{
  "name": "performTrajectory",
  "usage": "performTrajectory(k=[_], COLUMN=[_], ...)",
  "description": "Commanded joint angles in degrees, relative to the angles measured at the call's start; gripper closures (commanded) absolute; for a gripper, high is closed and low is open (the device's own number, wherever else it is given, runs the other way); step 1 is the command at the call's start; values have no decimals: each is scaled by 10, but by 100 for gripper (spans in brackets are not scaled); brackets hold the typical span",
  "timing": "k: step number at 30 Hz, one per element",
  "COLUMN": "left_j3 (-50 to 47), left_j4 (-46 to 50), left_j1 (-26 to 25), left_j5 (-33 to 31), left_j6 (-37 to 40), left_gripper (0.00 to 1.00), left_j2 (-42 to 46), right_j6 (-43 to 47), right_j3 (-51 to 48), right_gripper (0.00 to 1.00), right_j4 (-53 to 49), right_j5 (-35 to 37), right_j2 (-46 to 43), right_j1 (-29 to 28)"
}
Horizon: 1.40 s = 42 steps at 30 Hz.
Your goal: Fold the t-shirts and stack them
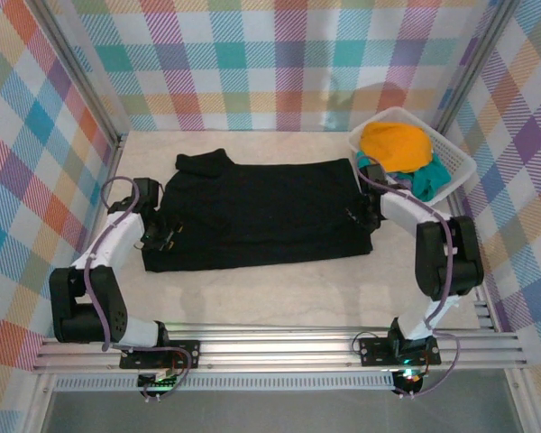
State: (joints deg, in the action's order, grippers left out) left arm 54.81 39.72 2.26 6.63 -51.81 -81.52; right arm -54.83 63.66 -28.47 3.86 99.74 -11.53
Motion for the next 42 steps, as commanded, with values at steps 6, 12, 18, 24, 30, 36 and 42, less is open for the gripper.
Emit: performTrajectory(k=[6, 12, 18, 24, 30, 36, 42], left_j3=[-8, 7, 31, 8, 2, -11, -42], left_j4=[-12, -14, -4, -2, 12, -26, -6], left_j1=[0, 26, 39, 63, 4, -11, -11], left_j5=[-9, -3, -17, -43, -56, 0, -27], left_j6=[15, 30, 51, 66, 48, 16, -8], left_gripper=[61, 64, 64, 66, 63, 63, 66], left_j2=[-32, -81, -91, -71, 19, -63, -94], right_j6=[-21, -10, 35, 79, 91, 62, 39], right_j3=[7, 9, -1, -54, -109, -122, -123], right_gripper=[65, 75, 68, 65, 64, 67, 68], right_j4=[1, 2, 6, -2, -17, 13, -23], right_j5=[-10, -20, -14, -6, -17, -45, -64], right_j2=[30, 61, 37, -73, -138, -87, -28], right_j1=[10, 26, 40, 31, -52, -84, -85])
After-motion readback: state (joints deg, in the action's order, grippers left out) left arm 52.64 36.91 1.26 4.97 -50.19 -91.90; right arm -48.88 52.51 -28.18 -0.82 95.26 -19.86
